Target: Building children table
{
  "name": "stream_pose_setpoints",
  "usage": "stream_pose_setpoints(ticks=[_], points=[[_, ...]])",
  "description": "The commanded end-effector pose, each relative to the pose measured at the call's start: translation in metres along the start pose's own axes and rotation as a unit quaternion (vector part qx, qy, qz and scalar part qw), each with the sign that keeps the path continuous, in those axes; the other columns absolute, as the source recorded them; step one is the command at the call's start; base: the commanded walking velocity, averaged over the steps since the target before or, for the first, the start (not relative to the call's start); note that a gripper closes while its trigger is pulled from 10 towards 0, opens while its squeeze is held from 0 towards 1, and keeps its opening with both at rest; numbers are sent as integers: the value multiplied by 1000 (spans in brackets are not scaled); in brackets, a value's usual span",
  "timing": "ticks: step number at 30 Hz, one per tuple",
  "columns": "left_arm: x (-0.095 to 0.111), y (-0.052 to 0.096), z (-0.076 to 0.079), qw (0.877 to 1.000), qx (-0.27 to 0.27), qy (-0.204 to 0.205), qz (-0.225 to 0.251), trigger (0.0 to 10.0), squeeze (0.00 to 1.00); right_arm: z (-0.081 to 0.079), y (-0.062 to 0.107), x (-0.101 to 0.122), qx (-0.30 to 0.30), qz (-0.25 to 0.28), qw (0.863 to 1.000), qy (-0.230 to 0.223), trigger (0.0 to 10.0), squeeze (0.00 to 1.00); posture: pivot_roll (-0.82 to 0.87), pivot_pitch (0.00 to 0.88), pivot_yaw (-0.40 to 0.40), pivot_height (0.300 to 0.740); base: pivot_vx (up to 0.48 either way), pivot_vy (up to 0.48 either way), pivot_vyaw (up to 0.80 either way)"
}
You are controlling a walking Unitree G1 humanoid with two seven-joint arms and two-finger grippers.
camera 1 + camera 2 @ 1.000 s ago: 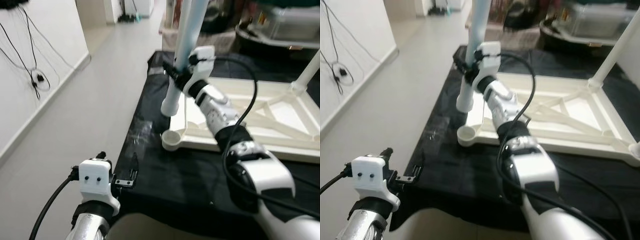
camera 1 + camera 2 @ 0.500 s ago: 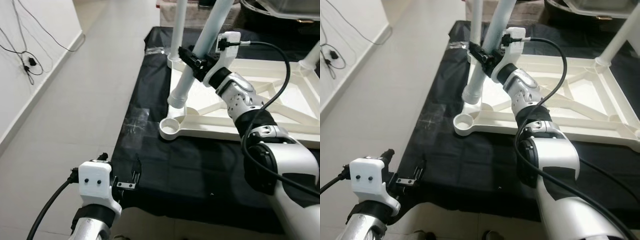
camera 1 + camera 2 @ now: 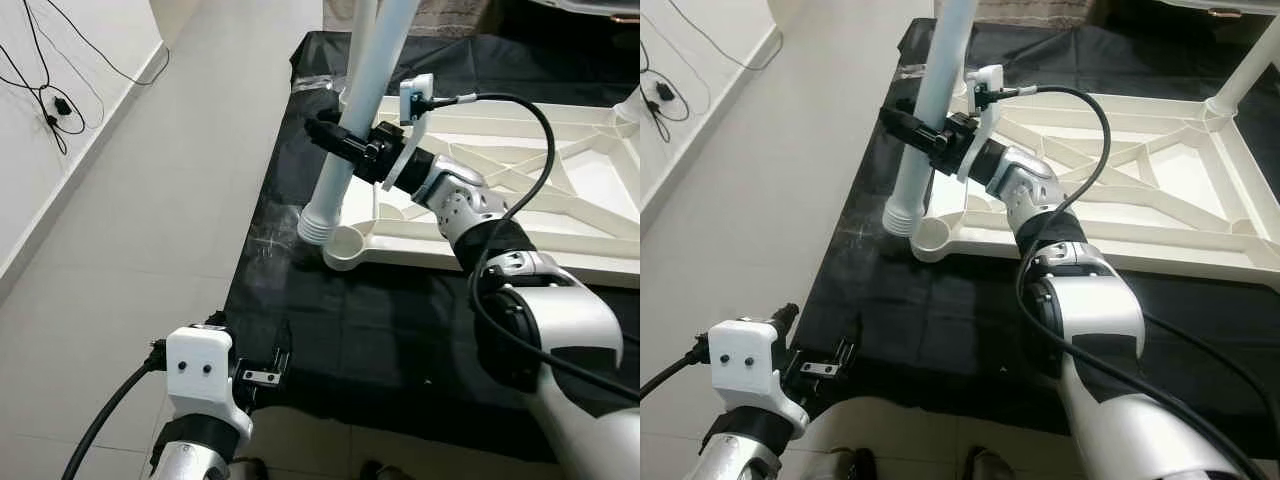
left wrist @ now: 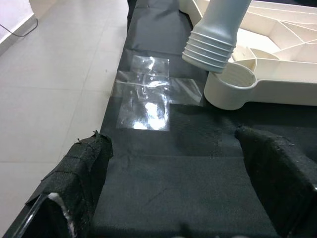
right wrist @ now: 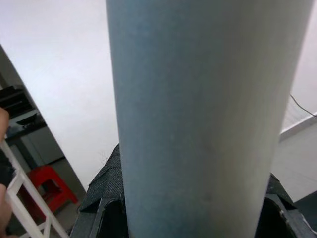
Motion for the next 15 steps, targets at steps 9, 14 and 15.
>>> stream_pose_setpoints(ticks=[9, 14, 15], points=[[-3, 2, -2, 1000, 6, -3, -11, 10000, 0, -3, 11, -14, 34, -53, 998, -9, 10000, 0, 160, 295, -20, 740, 0, 0, 0], [-4, 1, -3, 1000, 7, -5, -12, 10000, 0, -2, 22, -15, 45, -79, 996, 7, 10000, 0, 160, 289, -20, 740, 0, 0, 0], [-4, 1, -3, 1000, 8, -6, -13, 10000, 0, -2, 24, -14, 45, -79, 996, 9, 10000, 0, 160, 289, -20, 740, 0, 0, 0]])
Point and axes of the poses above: a point about 5 cm out from each wrist's last joint towards the gripper, its own y axis pointing back from the gripper into the wrist, its own x axis along the axis of the wrist's last joint, z = x × y, the point moved 6 cm from there along -y, pointing out of the wrist towards the gripper, and after that the axes turned 10 degrees about -y, right-handed, at the moved point
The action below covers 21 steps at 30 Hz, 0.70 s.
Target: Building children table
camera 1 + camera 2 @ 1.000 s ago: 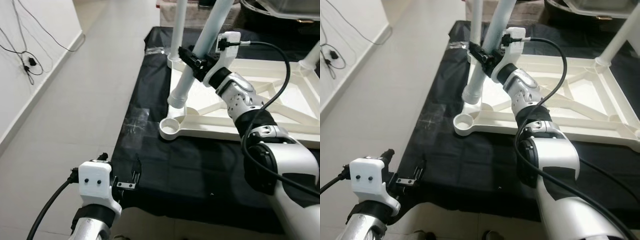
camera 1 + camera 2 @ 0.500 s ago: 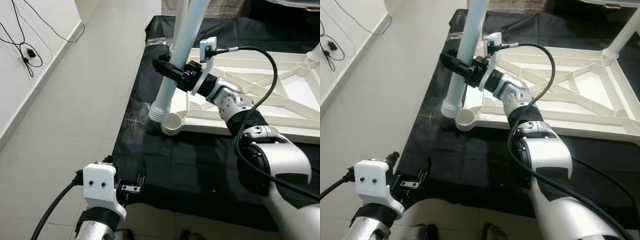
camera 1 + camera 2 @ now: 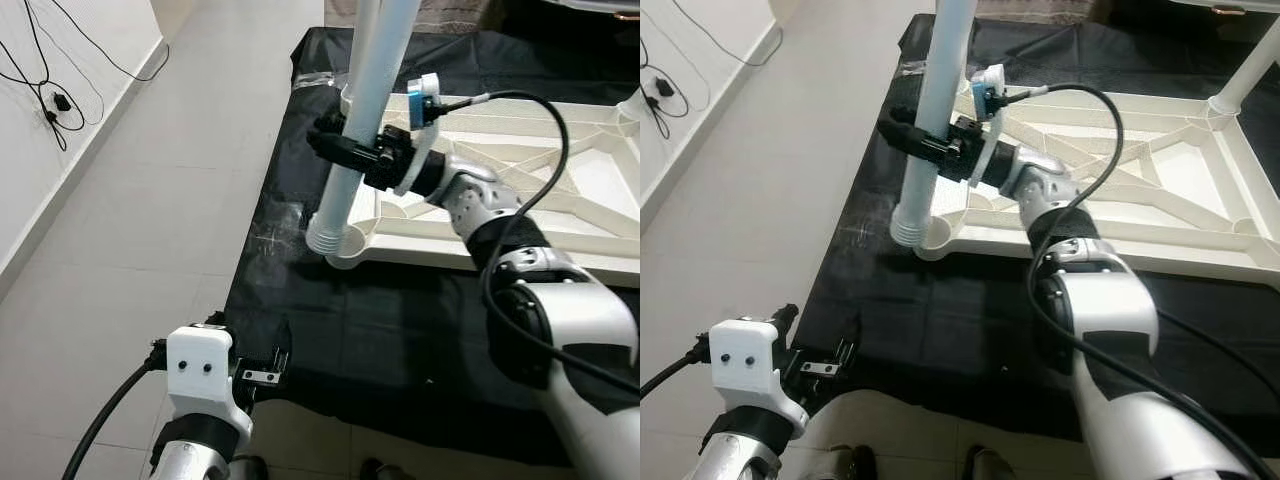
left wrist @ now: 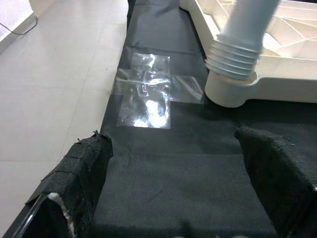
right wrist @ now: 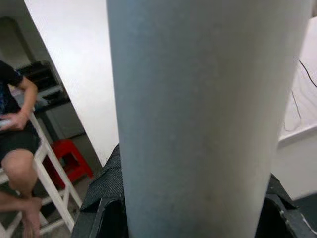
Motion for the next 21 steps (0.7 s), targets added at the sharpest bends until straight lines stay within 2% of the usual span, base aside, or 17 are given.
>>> stream_pose_setpoints(ticks=[1, 13, 16, 21], points=[[-3, 2, -2, 1000, 5, -3, -9, 10000, 0, 4, 4, -14, -9, -24, 1000, -5, 10000, 0, 158, 285, -19, 740, 0, 0, 0], [-4, -1, -2, 1000, 4, -5, -7, 10000, 0, 1, 3, -22, -1, -52, 998, 40, 10000, 0, 158, 277, -18, 740, 0, 0, 0], [-3, -2, -3, 1000, 4, -7, -6, 10000, 0, -6, 1, -39, 32, -92, 993, 68, 10000, 0, 158, 274, -19, 740, 0, 0, 0], [-4, -2, -3, 1000, 4, -8, -6, 10000, 0, -12, -1, -49, 56, -118, 988, 78, 10000, 0, 158, 274, -20, 740, 0, 0, 0]])
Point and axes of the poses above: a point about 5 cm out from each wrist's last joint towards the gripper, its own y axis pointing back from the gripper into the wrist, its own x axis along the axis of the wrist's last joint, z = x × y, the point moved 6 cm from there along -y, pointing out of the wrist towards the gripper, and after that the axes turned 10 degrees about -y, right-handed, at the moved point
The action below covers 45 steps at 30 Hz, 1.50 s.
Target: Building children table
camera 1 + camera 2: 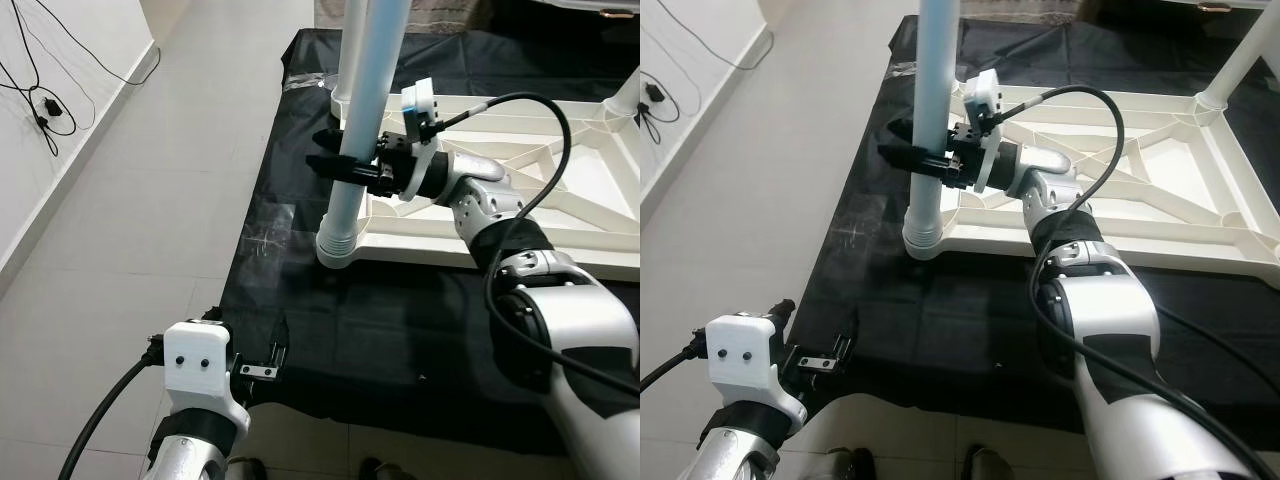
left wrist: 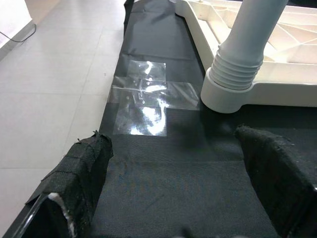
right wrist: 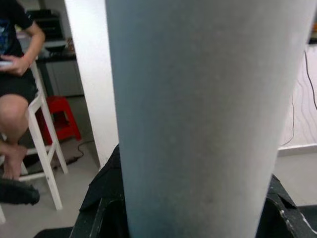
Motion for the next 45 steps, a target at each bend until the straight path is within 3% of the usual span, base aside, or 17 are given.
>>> stream_pose_setpoints(ticks=[1, 8, 11, 22, 24, 28, 29, 32, 40, 45], points=[[-6, 1, -1, 1000, 1, -5, -13, 10000, 0, -6, 0, -36, 13, -58, 998, -34, 10000, 0, 158, 274, -20, 740, 0, 0, 0], [-6, 0, -1, 1000, 2, -5, -12, 10000, 0, -21, -4, -57, 64, -96, 992, -48, 10000, 0, 157, 273, -20, 740, 0, 0, 0], [-6, -1, -1, 1000, 3, -5, -12, 10000, 0, -20, -11, -62, 48, -93, 993, -58, 10000, 0, 157, 273, -20, 740, 0, 0, 0], [-7, -1, -3, 1000, 6, -7, -12, 10000, 0, -23, -13, -68, 52, -83, 990, -104, 10000, 0, 154, 263, -25, 740, 0, 0, 0], [-7, -2, -4, 1000, 7, -9, -10, 10000, 0, -15, -19, -74, 0, -62, 990, -127, 10000, 0, 152, 251, -20, 740, 0, 0, 0], [-7, -3, -5, 1000, 7, -11, -9, 10000, 0, -10, -22, -78, -29, -53, 990, -127, 10000, 0, 152, 251, -20, 740, 0, 0, 0], [-7, -5, -7, 1000, 7, -14, -6, 10000, 0, 1, -22, -86, -94, -47, 987, -125, 10000, 0, 149, 239, -12, 740, 0, 0, 0], [-6, -6, -8, 1000, 6, -17, -4, 10000, 0, 9, -19, -88, -134, -37, 982, -127, 10000, 0, 149, 239, -12, 740, 0, 0, 0], [-6, -6, -11, 1000, 9, -21, -3, 10000, 0, 7, -18, -86, -130, -21, 984, -122, 10000, 0, 151, 228, -14, 740, 0, 0, 0], [-7, -8, -11, 1000, 7, -23, -2, 10000, 0, 16, -19, -87, -184, -15, 977, -105, 10000, 0, 144, 225, -14, 740, 0, 0, 0]])
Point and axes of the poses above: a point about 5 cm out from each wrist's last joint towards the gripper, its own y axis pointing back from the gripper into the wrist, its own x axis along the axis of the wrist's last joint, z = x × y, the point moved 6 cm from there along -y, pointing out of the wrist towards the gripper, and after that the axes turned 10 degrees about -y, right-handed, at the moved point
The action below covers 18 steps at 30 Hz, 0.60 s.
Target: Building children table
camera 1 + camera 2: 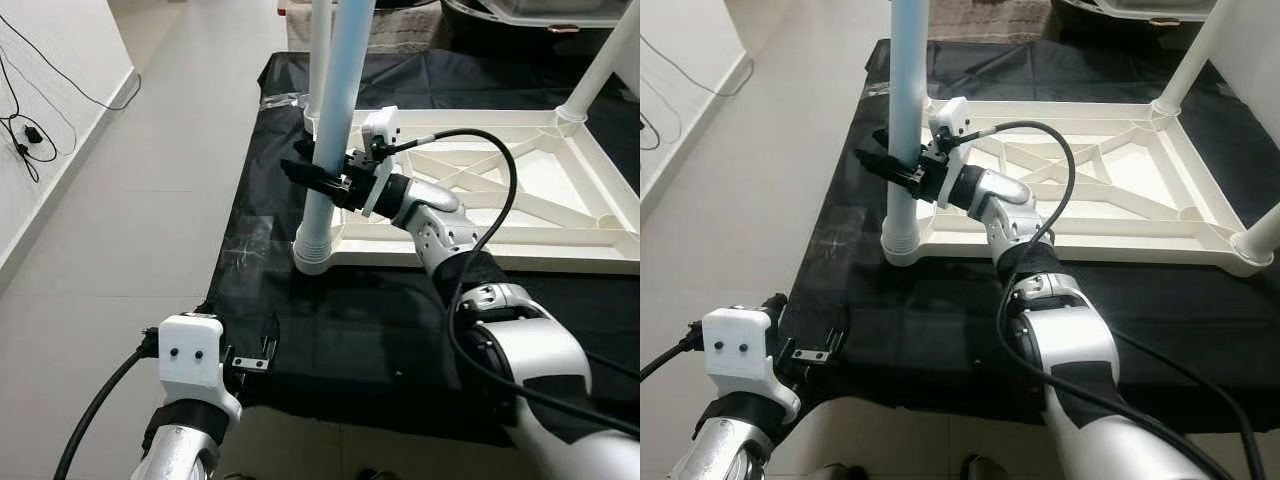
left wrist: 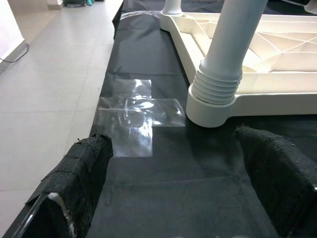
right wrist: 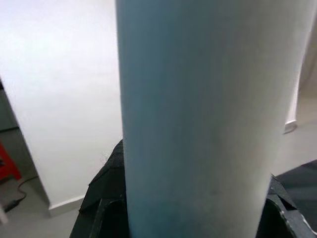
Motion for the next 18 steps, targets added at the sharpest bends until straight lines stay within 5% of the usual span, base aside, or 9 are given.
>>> stream_pose_setpoints(ticks=[1, 10, 11, 13, 18], points=[[-4, 0, 0, 1000, -1, -3, -6, 10000, 0, 10, 13, -53, -57, -67, 995, -41, 10000, 0, 144, 225, -14, 740, 0, 0, 0], [-4, -2, -3, 1000, 0, -6, -3, 10000, 0, 28, 9, -48, -171, -31, 984, -23, 10000, 0, 145, 229, -17, 740, 0, 0, 0], [-4, -3, -3, 1000, 0, -6, -3, 10000, 0, 38, 13, -48, -238, -24, 971, 14, 10000, 0, 139, 231, -16, 740, 0, 0, 0], [-4, -3, -3, 1000, -2, -7, -2, 10000, 0, 41, 17, -49, -266, -17, 963, 29, 10000, 0, 139, 231, -16, 740, 0, 0, 0], [-4, -4, -4, 1000, -2, -8, -1, 10000, 0, 34, 14, -54, -242, -23, 970, 30, 10000, 0, 138, 231, -16, 740, 0, 0, 0]])
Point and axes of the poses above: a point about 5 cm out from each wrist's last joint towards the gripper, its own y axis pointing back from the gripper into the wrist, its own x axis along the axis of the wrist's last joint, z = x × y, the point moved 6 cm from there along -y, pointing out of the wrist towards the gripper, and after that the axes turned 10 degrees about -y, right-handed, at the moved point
